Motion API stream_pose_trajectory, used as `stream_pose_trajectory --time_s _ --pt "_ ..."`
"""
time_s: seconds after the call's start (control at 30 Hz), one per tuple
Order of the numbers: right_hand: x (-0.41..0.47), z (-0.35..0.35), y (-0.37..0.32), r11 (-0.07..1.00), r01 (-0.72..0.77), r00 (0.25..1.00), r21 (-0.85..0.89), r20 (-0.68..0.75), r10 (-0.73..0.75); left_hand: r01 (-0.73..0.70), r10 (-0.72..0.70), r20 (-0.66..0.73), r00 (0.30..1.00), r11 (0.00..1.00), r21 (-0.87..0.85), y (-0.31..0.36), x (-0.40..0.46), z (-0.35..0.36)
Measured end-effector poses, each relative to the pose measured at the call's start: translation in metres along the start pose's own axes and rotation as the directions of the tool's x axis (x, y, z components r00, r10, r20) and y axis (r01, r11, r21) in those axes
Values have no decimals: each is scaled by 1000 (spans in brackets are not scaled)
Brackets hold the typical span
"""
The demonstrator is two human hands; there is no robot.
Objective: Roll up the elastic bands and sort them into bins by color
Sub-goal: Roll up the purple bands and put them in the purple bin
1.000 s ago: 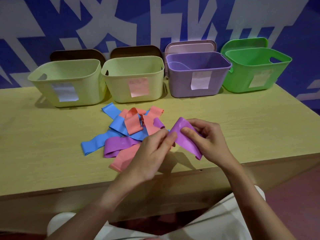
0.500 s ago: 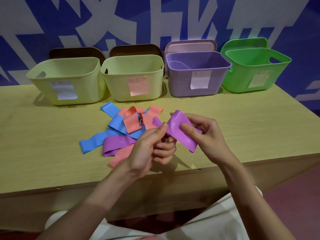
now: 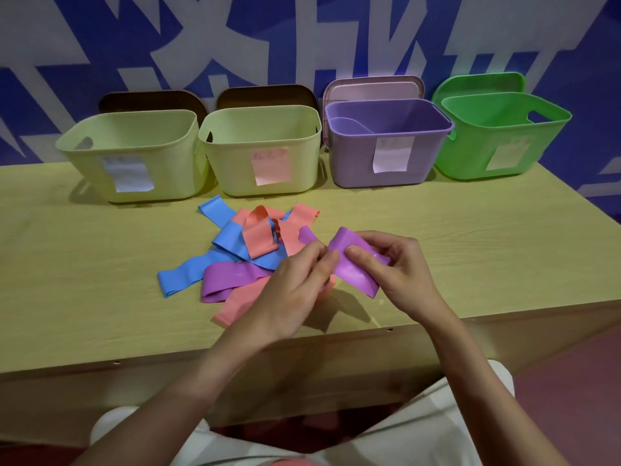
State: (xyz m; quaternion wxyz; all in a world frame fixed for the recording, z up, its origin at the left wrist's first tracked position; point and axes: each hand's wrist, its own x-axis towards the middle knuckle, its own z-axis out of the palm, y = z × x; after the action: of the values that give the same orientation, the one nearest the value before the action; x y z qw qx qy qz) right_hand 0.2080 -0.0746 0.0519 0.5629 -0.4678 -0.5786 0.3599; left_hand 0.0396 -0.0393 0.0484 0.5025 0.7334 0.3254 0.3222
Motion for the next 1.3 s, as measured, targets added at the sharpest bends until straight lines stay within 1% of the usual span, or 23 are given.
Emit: stream_pose_trajectory --time_s 0.07,0.1,0.17,0.23,0.3,0.37,0.43,0.53,0.6,0.67,0.73,0.77,0.83,0.9,0.97,1.07,1.17,1.23,1.3 --pt "0 1 0 1000 -15 1000 -5 -7 15 -33 39 -33 999 988 153 -3 -1 3" --pt "0 3 0 1000 -23 1000 3 -18 23 -42 54 -62 997 981 188 -6 -1 5" --pt "1 5 0 998 -38 998 44 -38 40 -38 61 -118 991 982 184 -9 0 9" --pt "1 6 -1 994 -56 997 96 -56 61 -9 21 -171 985 997 73 -8 2 12" --pt "1 4 -1 990 -66 994 124 -78 76 49 -74 -202 977 990 -129 -4 5 12" --pt "2 1 -2 991 -77 993 111 -84 87 115 -179 -150 972 926 -359 3 7 10" --pt "3 -2 -5 992 -79 994 97 -66 86 132 -193 -72 979 857 -498 10 7 10" --pt "6 -4 -10 993 -58 998 107 -23 60 142 -160 26 987 777 -613 15 7 9" --pt "7 -6 -12 992 -42 999 121 -5 43 155 -131 85 988 768 -621 13 8 8" --pt "8 -7 -11 993 -41 999 112 17 39 156 -95 133 987 783 -602 11 9 5" --pt "8 -7 -12 993 -48 999 112 23 46 155 -81 153 985 803 -576 10 10 2" --pt "8 -7 -11 993 -53 999 109 17 51 152 -88 140 986 821 -551 9 10 1" --pt "9 -5 -9 993 -67 998 98 1 67 116 -99 60 993 879 -462 5 12 0" --pt "10 -4 -6 990 -88 996 107 -17 90 42 -63 -58 996 950 -309 0 12 0" --pt "10 -3 -2 989 -100 994 109 -22 103 -35 18 -139 990 993 -116 -5 9 0" --pt "9 -3 -1 990 -109 994 88 -4 110 -133 153 -141 978 981 139 -6 3 0" --pt "11 -1 -1 990 -123 992 69 -19 125 -115 170 -143 975 936 332 -7 5 1" --pt "12 0 -1 990 -137 990 47 -30 138 -73 142 -152 978 919 388 -9 7 3" --pt "13 -1 -2 988 -149 988 44 -23 150 -57 130 -166 978 921 384 -11 8 5"
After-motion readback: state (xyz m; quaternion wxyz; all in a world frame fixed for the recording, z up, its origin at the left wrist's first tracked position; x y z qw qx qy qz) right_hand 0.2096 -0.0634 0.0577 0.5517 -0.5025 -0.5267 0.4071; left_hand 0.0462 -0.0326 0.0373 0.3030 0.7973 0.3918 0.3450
